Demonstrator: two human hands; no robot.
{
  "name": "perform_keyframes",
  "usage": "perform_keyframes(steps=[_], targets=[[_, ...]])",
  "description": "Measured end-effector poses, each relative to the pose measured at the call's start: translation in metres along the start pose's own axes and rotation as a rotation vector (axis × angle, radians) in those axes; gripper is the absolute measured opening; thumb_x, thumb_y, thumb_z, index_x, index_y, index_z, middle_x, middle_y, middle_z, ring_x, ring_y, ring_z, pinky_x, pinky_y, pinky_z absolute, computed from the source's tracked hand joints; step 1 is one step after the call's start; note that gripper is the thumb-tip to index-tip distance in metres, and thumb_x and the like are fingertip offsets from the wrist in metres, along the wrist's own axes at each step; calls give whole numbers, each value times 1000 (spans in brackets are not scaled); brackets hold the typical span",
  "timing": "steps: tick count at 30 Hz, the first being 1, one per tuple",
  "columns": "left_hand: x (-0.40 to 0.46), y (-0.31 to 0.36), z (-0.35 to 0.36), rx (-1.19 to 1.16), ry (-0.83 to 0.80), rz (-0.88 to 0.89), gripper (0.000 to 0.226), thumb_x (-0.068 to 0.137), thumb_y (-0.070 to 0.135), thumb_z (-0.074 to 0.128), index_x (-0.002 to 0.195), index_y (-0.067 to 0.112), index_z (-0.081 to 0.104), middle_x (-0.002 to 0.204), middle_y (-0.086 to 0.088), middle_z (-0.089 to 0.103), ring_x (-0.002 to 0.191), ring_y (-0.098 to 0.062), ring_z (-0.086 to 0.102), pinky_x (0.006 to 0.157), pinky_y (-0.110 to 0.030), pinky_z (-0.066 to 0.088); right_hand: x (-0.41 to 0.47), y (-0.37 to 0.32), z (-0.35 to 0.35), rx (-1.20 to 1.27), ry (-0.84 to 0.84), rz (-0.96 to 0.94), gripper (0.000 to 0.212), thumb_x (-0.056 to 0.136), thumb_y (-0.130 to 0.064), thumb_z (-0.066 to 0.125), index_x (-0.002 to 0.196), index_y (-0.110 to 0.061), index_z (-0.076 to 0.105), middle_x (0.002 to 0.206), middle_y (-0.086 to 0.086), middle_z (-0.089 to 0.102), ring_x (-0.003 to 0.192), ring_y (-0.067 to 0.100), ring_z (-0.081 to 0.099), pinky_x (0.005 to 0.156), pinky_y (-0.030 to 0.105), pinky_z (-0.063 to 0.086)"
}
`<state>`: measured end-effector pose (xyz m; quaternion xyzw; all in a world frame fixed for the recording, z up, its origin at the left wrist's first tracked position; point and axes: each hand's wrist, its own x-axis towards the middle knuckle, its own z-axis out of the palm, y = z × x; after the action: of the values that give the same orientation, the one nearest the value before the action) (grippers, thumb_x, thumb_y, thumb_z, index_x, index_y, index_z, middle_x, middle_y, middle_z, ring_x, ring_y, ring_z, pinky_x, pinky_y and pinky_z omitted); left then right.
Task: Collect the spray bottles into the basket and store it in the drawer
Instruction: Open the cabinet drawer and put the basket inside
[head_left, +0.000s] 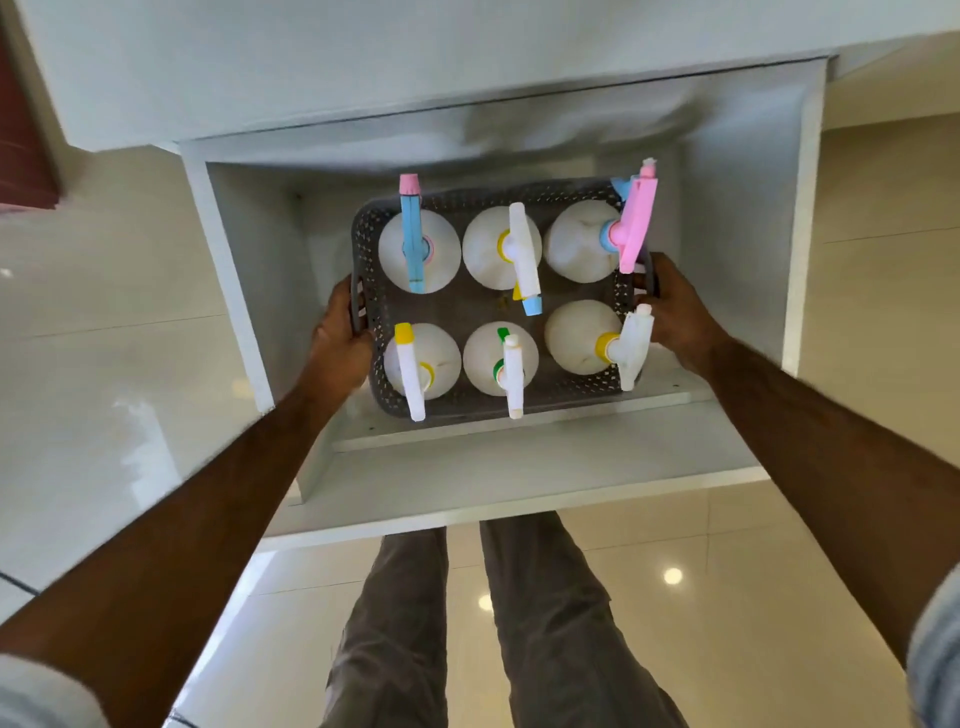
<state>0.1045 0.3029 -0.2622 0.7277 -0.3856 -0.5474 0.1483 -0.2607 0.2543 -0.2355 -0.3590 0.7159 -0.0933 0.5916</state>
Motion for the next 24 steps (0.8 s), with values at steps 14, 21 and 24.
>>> perform_keyframes(steps=[14,21,24], targets=[[39,-34,19,-20,48,-5,60,93,11,67,147,18,42,135,7,56,122,-9,54,84,3,43,41,36,13,-54,62,-33,39,94,-7,60,131,-11,47,116,5,61,105,20,60,86,35,49],[13,-10,3,-148,96,-105,59,99,1,54,153,13,33,152,-10,48,137,-21,49,112,-32,43,17,36,12,-164,91,14,56,97,-15,59,148,-15,35,145,7,52,117,20,59,99,34,47],[-32,11,-9,-53,166,-95,61,95,-11,47,151,10,36,153,-13,44,140,-28,45,116,-37,39,-24,28,10,-245,167,35,62,96,-7,57,152,-8,31,155,14,40,135,31,49,112,39,40]])
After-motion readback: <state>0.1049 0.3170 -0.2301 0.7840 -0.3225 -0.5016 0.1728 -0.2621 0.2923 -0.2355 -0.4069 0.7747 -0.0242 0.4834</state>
